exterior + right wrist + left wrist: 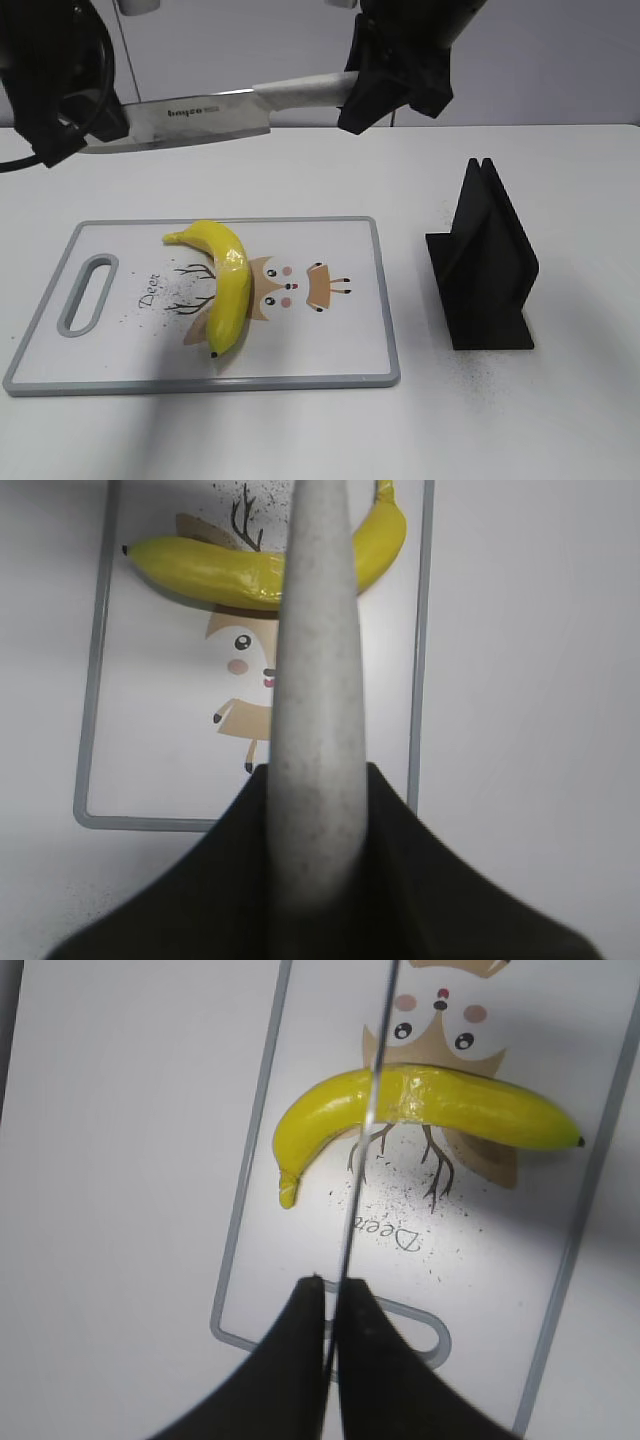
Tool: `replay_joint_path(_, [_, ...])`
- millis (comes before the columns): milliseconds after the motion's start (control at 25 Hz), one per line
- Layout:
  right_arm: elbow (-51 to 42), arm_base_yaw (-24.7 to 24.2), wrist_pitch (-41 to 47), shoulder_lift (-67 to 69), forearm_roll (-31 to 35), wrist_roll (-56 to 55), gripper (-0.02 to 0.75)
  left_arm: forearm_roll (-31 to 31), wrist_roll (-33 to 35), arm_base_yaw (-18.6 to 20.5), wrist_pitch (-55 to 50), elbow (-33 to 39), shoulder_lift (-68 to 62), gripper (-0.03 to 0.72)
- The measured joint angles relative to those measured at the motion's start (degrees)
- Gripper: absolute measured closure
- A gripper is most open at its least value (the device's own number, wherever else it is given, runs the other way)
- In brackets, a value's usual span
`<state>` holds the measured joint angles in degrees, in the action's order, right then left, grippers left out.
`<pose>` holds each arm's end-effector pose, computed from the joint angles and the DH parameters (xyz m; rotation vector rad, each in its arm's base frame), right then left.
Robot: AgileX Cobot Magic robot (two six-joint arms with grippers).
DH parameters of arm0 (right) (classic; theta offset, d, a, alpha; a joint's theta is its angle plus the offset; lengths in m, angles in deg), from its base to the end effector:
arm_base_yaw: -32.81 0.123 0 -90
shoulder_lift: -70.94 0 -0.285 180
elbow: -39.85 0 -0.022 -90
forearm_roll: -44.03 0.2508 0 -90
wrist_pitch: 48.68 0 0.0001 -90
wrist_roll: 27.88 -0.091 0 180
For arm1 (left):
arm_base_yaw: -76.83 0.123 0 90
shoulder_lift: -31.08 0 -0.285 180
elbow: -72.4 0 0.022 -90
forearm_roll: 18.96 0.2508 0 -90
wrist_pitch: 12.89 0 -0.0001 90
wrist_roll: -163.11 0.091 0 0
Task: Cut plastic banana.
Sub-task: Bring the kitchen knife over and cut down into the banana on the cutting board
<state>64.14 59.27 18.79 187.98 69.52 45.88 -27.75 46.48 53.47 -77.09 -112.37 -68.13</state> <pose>0.3529 0.2161 0.3093 -1.9332 1.7881 0.3558 0.2984 -0.1425 0.3230 1.8410 2.0307 -0.0176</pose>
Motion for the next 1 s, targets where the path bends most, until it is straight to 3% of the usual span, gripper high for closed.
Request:
replay_joint_path(360, [-2.95,-0.31,-2.10,6.57,-2.85,-1.01,0.576,-0.94,-0.75,0.10,3.05,0.67,-8.28,0.673])
replay_joint_path(680, [-12.16,-0.13,-12.58,15.98,-3.60,-0.44,0.574,-3.99,-0.56,0.06,19.79,12.68,-18.20,0.668])
replay_joint_path(1000, [-11.27,-0.26,-11.95,16.63,-3.73,-0.17,0.574,-4.06,-0.36,0.00,20.10,12.68,-18.32,0.668])
